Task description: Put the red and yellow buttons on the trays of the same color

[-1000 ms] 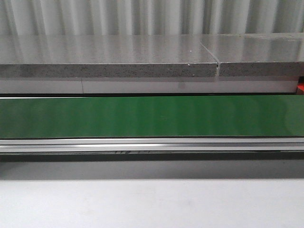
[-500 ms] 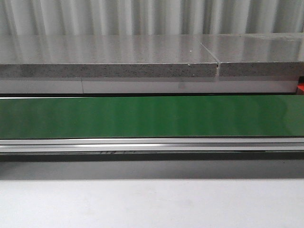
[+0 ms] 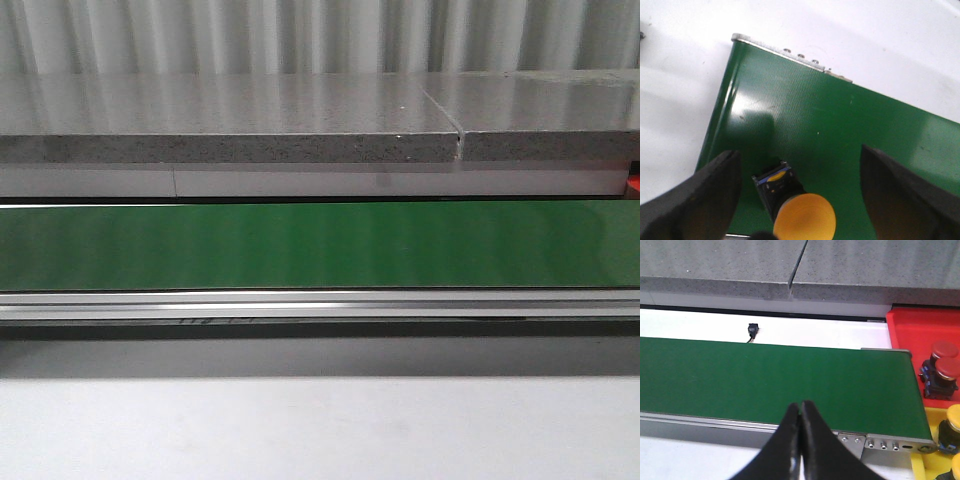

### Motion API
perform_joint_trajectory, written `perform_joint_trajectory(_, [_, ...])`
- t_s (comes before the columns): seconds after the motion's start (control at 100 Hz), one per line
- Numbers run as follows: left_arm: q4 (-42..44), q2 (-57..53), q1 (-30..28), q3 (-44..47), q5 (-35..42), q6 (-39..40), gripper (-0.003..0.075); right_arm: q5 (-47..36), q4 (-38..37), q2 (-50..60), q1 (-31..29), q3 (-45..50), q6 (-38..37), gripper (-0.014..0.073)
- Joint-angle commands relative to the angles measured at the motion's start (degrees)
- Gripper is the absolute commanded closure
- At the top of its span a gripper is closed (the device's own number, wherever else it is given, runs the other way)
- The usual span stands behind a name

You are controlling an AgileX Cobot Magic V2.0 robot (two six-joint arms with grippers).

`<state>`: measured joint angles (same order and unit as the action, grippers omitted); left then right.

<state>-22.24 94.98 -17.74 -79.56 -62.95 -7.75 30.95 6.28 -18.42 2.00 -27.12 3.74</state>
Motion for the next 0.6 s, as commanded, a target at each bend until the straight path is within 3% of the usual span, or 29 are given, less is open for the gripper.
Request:
perform_joint_trajectory(0.0, [-2.47,-2.43,-0.63,-2.44,0.98,-0.23,0.0227,-3.72,-0.34,-0.28,0.01,-1.50,0.37,0.0700])
perform_joint_trajectory(0.19, [-1.94,-2.43,-3.96,-2.44,-2.34,-0.11,0.0228,-3.72,-0.34,-0.28,0.01,-1.50,0.37,0.0700])
perform_joint_trajectory(0.41, [8.33,-2.92,-7.30,-0.83,-6.14,2.55,0.0228,-3.72,-0.34,-0.28,0.01,-1.50,0.37,0.0700])
perform_joint_trajectory(0.59, [10.01,-3.03,-10.04,2.94,-9.68,2.67,0.0228,-3.72,-0.34,-0.28,0.01,-1.50,0.37,0.0700])
